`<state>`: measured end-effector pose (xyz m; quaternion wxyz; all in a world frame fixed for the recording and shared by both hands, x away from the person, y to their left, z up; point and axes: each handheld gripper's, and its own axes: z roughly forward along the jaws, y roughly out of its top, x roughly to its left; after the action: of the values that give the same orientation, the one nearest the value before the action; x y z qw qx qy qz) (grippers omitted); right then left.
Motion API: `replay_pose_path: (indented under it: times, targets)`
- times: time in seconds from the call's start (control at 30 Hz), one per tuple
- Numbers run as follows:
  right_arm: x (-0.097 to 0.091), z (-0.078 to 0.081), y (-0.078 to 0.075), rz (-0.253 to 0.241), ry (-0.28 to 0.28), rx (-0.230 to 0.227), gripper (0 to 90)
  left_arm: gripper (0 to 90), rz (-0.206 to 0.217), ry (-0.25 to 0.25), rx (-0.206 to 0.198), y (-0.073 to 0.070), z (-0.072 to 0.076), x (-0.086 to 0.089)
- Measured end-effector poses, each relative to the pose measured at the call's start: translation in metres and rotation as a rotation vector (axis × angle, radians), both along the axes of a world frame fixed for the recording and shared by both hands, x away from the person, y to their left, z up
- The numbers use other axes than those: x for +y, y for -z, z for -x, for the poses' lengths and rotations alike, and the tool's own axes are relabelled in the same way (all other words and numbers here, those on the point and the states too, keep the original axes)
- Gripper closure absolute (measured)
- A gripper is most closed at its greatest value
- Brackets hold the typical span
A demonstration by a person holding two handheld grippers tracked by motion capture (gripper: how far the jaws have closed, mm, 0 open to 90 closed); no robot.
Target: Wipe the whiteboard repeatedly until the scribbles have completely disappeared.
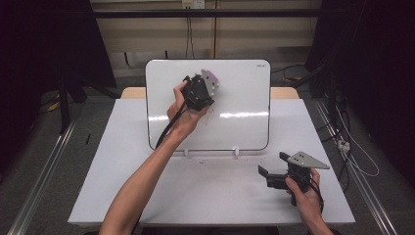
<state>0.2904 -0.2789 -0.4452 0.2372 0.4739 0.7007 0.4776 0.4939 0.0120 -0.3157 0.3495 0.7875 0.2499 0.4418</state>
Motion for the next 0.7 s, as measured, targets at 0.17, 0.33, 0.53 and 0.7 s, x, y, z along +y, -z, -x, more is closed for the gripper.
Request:
replay_pose_path:
  times: [0.17, 0.33, 0.53, 0.7]
  targets:
    - [0.000, 0.000, 0.000, 0.003, 0.001, 0.000, 4.0, 41.4, 0.018, -0.034, -0.001, 0.005, 0.003, 0.017]
    - [0.002, 0.000, 0.000, 0.003, -0.001, 0.006, 4.0, 41.4, -0.001, 0.020, 0.011, 0.031, 0.027, 0.010]
    - [0.003, 0.000, 0.000, 0.008, -0.003, 0.006, 4.0, 41.3, -0.050, 0.101, 0.025, 0.061, 0.057, -0.007]
    - [0.003, -0.001, 0.001, 0.009, -0.002, 0.006, 4.0, 41.4, -0.069, 0.117, 0.030, 0.060, 0.055, -0.007]
